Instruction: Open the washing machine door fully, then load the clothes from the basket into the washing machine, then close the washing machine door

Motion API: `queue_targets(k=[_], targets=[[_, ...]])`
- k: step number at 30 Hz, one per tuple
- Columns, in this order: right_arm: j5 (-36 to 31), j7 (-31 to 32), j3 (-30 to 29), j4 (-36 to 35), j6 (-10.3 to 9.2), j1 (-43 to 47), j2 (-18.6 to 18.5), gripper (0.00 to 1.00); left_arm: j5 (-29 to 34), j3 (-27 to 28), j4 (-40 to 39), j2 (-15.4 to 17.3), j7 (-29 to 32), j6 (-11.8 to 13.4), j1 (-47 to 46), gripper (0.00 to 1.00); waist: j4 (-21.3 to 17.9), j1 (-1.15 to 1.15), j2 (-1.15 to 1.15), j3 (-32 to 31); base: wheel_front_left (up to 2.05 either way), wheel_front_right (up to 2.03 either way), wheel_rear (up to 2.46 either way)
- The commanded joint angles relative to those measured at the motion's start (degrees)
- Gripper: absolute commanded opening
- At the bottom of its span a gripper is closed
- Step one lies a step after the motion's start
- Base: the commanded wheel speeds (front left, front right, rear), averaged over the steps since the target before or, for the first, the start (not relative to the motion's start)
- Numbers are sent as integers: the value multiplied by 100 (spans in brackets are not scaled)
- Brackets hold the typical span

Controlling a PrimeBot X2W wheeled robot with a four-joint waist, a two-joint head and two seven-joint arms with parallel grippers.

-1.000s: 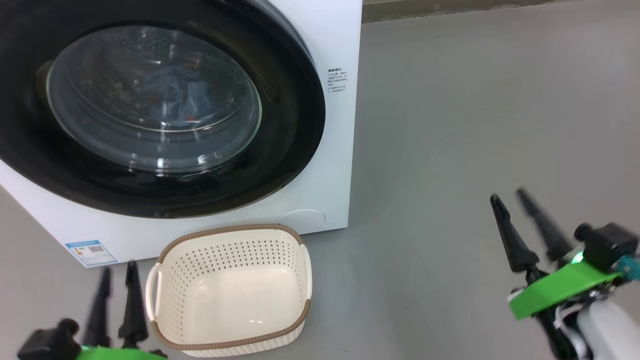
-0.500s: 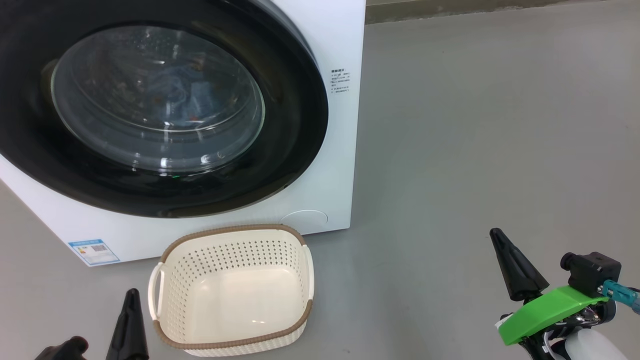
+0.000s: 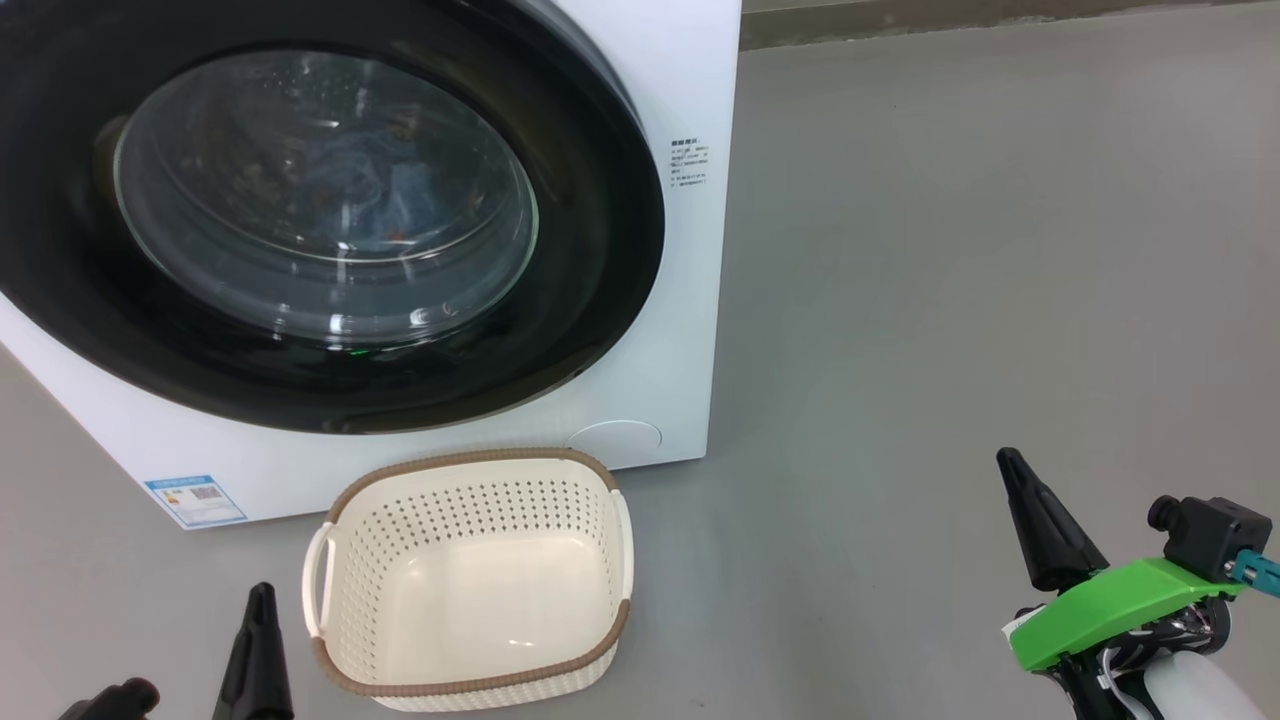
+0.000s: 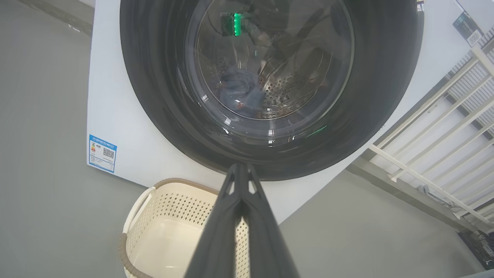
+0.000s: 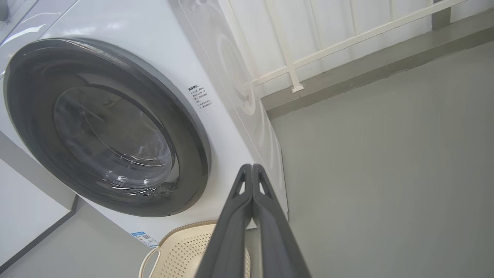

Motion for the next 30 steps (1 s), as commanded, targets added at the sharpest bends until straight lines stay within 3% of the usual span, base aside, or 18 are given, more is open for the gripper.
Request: queue_targets(k=[1,30], targets=[[187,36,-94,-163,-3,-109,-38,0,-183,96,-127,50,48,-42,-198,0,7,0,0,-2,0,0,0],[1603,505,-608,-229,-7,-8,290,0,-1710,245,-145,-9,501,-108,-293,0,119,0,0,-31,0,0,0]])
